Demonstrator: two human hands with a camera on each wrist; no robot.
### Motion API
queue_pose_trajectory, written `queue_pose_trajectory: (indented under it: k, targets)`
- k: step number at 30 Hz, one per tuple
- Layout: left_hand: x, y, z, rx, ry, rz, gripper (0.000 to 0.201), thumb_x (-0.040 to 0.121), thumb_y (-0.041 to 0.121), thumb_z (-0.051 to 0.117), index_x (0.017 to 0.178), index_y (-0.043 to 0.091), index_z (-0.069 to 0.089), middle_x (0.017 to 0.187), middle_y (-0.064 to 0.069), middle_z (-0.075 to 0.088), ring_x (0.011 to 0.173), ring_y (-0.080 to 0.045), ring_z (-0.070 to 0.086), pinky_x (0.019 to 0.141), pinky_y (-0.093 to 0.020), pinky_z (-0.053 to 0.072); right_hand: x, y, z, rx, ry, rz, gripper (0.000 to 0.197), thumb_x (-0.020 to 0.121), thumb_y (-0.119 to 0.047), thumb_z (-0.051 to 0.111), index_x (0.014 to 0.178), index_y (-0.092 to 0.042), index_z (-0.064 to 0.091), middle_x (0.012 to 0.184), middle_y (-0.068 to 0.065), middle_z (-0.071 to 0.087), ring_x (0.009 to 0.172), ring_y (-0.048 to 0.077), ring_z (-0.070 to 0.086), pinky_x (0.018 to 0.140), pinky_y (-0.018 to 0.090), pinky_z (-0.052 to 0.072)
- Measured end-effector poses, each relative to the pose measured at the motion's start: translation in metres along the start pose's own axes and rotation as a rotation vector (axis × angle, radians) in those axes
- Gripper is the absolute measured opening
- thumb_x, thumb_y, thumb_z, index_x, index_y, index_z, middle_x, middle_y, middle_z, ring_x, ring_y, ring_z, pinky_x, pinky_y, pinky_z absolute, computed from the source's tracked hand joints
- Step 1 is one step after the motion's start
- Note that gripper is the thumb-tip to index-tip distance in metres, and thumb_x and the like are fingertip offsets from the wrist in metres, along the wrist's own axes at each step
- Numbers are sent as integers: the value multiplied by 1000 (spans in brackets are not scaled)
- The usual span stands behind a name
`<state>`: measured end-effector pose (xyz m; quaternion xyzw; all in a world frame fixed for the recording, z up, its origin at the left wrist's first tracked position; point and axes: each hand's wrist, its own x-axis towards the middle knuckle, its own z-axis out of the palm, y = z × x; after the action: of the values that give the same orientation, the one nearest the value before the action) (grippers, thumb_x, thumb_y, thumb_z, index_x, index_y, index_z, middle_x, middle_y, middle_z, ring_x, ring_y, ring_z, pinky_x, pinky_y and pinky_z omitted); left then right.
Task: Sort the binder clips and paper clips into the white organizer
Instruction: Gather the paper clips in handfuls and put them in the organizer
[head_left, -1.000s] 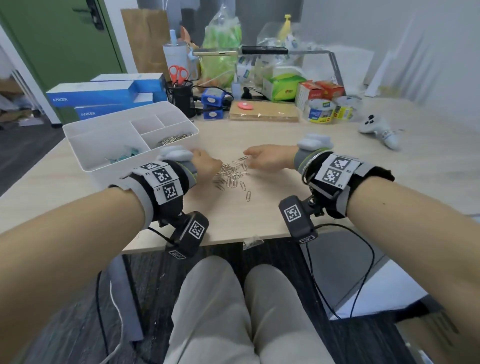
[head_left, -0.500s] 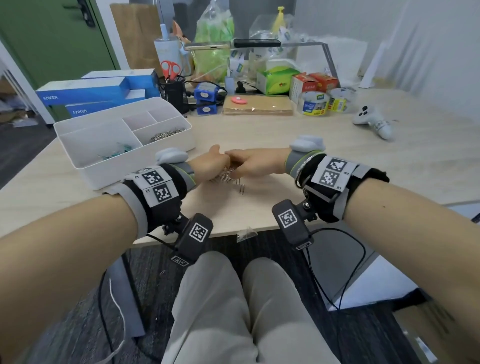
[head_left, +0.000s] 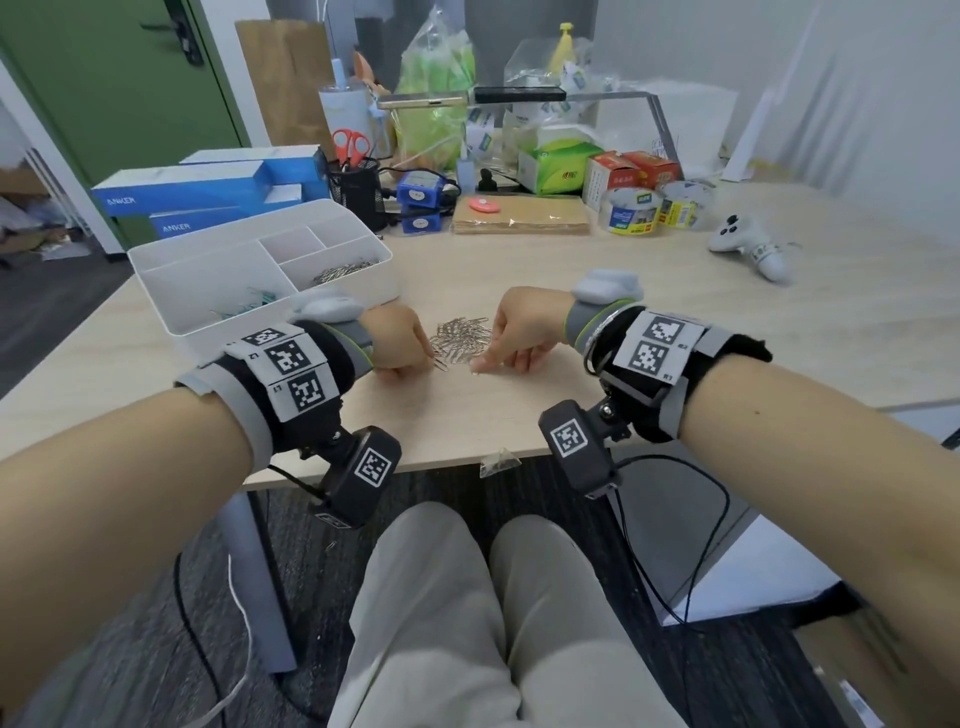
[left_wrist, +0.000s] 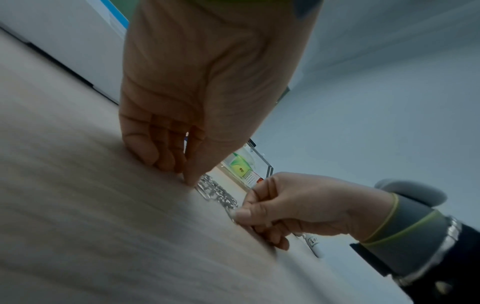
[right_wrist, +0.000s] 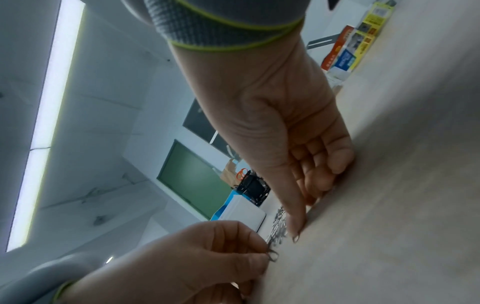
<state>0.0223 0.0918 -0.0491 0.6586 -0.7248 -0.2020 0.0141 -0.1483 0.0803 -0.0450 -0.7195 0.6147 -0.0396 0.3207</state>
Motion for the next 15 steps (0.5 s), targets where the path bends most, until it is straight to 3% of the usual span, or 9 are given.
queue_pose_trajectory:
  k: [3,5,7,9,11,13,15]
  targets:
    - [3,3,3,-61,-17,39,3,87,16,63,87,19,64,65,3,58,54,-10,52,44,-11,45,6,-4,0,43,25,2,26,78,-23,76,69,-4,60,62,6,59,52,15,56,53,24,55]
    - [3,2,2,-78,-18,37,5,86,16,65,84,19,62,67,1,59,54,-9,51,39,-8,44,7,-5,-2,27,86,-24,22,78,-18,76,71,-3,62,62,8,61,53,15,59,53,25,56]
    - [2,-1,-3,-29,-16,2,17,82,24,71,82,21,54,69,-2,62,53,-12,53,45,-13,48,7,-3,-6,17,169,-47,20,75,-18,79,77,-4,65,69,11,66,55,15,62,51,26,56]
    - [2,-5,-6,37,-29,-44,40,76,37,76,103,20,53,91,-7,69,63,-18,59,65,-25,55,5,0,-12,24,219,-55,37,69,-25,83,91,-3,63,82,14,68,59,18,63,48,25,51]
    - [3,-7,-9,15,-75,-77,78,70,42,79,133,11,45,118,-9,61,82,-22,64,80,-34,57,3,1,-14,-32,153,-15,72,65,-36,84,119,-2,53,89,13,66,63,17,62,50,24,50]
    - [4,-3,-10,53,-97,-73,90,68,48,79,138,7,40,126,-7,58,95,-25,67,87,-37,58,2,-1,-10,-145,55,31,93,63,-44,83,134,-1,41,84,9,64,62,16,61,56,24,53]
    - [8,4,-9,140,-94,-57,89,68,56,75,135,7,43,128,-7,61,92,-23,70,91,-37,55,5,-5,-5,-230,36,26,95,60,-50,83,132,-1,46,89,10,67,60,17,62,60,23,53]
